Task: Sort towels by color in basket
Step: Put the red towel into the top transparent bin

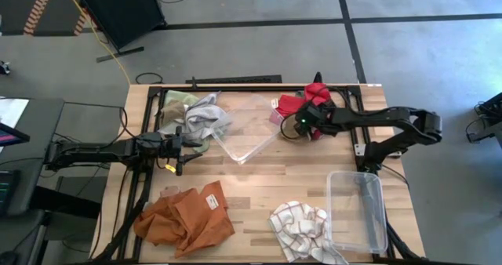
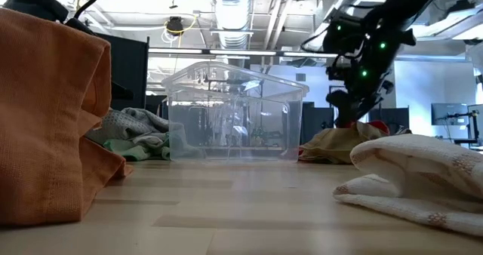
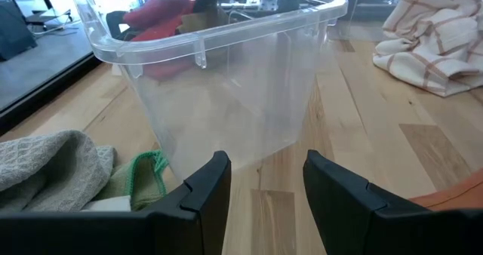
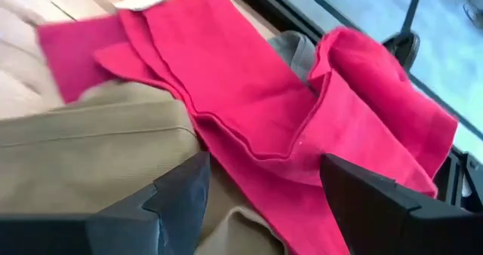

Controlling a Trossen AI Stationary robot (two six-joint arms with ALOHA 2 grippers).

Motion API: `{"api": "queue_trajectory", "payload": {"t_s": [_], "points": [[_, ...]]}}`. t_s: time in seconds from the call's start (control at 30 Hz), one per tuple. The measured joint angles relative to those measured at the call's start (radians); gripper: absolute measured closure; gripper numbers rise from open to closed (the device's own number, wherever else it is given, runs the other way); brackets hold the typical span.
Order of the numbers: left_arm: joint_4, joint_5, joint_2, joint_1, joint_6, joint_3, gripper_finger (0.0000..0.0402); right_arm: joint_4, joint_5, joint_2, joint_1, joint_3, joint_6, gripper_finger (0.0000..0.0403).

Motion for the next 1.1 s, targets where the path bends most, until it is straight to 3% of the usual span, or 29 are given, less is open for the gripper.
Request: {"api": "queue_trajectory", "payload": {"t_s": [0.2,0.37,0.63,0.93,1.1], "points": [[0.0,0.0,0.0,0.0,0.0,0.0,0.0242,-0.001,0.023,0.019,-0.017,0.0,0.05,0.012],[0.0,0.0,0.0,0.0,0.0,0.0,0.0242,0.002,0.03,0.021,-0.023,0.0,0.051,0.0146],[0.0,0.0,0.0,0.0,0.0,0.0,0.0242,0.04,0.026,0.022,-0.048,0.0,0.051,0.0235],[0.0,0.0,0.0,0.0,0.0,0.0,0.0242,0.048,-0.021,0.022,-0.043,0.0,0.045,0.0378],[0.0,0.0,0.0,0.0,0.0,0.0,0.0242,0.049,-0.029,0.019,-0.04,0.0,0.043,0.0379]]}}
